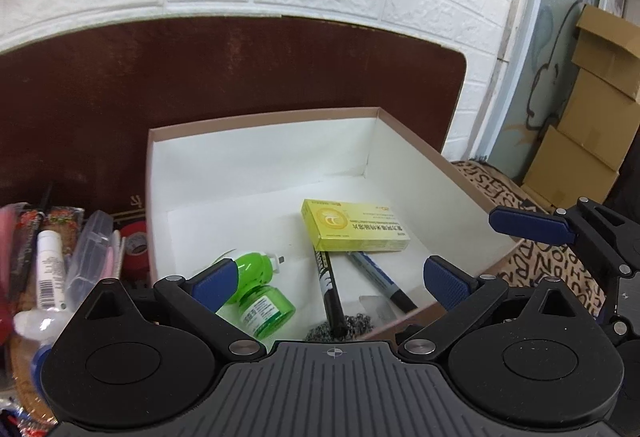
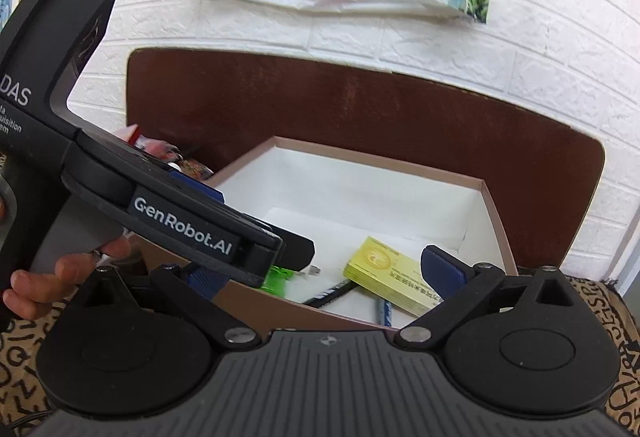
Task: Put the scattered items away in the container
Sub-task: 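Withdraw the left tool from the box toward the pile, then grasp the green box with the left gripper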
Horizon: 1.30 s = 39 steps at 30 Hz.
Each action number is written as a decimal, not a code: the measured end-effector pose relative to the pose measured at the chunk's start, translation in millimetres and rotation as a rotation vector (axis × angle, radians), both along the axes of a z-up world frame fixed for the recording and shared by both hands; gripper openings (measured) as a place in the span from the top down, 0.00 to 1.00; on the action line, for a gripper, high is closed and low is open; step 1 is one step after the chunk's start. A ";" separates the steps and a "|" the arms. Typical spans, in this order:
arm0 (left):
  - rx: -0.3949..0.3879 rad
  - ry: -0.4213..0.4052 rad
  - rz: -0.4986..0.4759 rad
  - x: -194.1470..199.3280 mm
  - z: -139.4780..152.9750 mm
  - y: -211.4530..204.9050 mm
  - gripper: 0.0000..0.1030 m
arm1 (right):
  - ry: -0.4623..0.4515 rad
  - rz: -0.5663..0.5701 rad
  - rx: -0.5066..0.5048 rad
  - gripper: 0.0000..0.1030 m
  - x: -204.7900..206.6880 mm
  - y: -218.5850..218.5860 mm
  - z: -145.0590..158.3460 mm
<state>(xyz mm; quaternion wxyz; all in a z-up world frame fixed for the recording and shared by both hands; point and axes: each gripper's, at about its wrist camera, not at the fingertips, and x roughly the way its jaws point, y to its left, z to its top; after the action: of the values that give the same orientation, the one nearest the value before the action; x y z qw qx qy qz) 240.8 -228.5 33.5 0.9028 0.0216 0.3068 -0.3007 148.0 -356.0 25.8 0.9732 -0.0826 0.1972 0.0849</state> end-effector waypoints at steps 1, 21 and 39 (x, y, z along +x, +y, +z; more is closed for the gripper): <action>0.001 -0.010 0.006 -7.0 2.1 3.6 0.00 | -0.008 0.008 0.002 0.02 -5.5 4.2 2.2; -0.034 0.089 0.375 -138.8 -79.5 180.9 0.00 | 0.078 0.305 0.023 0.02 -92.6 159.6 -83.1; -0.028 0.107 0.536 -80.6 -96.0 278.1 0.05 | 0.139 0.426 0.001 0.15 -47.7 244.9 -109.4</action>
<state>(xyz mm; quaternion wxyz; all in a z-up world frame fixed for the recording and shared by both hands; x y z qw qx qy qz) 160.2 49.5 -62.5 0.9329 -0.0885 0.3446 -0.0559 100.3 -111.2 -83.6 0.9174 -0.1158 0.2420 0.2940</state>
